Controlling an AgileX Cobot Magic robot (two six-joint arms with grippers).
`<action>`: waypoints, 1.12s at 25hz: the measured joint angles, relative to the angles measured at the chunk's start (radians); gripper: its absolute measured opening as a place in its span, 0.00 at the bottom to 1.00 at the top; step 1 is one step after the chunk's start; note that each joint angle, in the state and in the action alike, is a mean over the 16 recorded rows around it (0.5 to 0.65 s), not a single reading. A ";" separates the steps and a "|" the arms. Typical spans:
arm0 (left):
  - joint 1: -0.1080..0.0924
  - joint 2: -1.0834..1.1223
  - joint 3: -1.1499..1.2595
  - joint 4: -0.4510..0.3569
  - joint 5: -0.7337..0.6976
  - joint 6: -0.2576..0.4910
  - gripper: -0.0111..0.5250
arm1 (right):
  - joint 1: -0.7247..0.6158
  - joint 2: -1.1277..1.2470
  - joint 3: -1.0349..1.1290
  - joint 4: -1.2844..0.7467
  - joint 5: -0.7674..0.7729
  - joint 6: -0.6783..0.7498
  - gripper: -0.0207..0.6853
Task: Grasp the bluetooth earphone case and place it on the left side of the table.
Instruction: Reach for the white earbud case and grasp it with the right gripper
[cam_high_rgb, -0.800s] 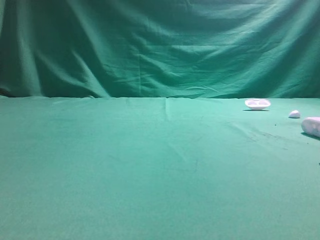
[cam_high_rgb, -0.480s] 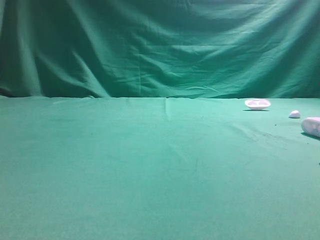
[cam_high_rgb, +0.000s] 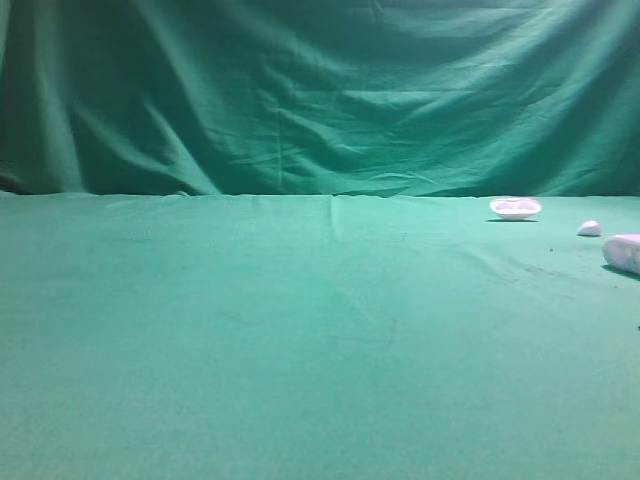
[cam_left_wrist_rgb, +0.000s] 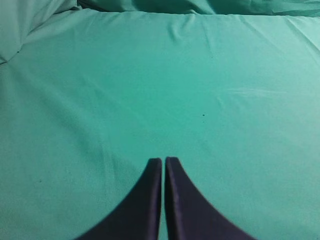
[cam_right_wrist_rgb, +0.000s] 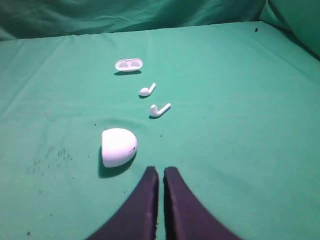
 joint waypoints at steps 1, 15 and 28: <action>0.000 0.000 0.000 0.000 0.000 0.000 0.02 | 0.000 0.000 -0.001 0.013 -0.025 0.003 0.03; 0.000 0.000 0.000 0.000 0.000 0.000 0.02 | 0.000 0.275 -0.285 0.141 0.156 0.022 0.03; 0.000 0.000 0.000 0.000 0.000 0.000 0.02 | 0.010 0.888 -0.590 0.126 0.486 -0.116 0.03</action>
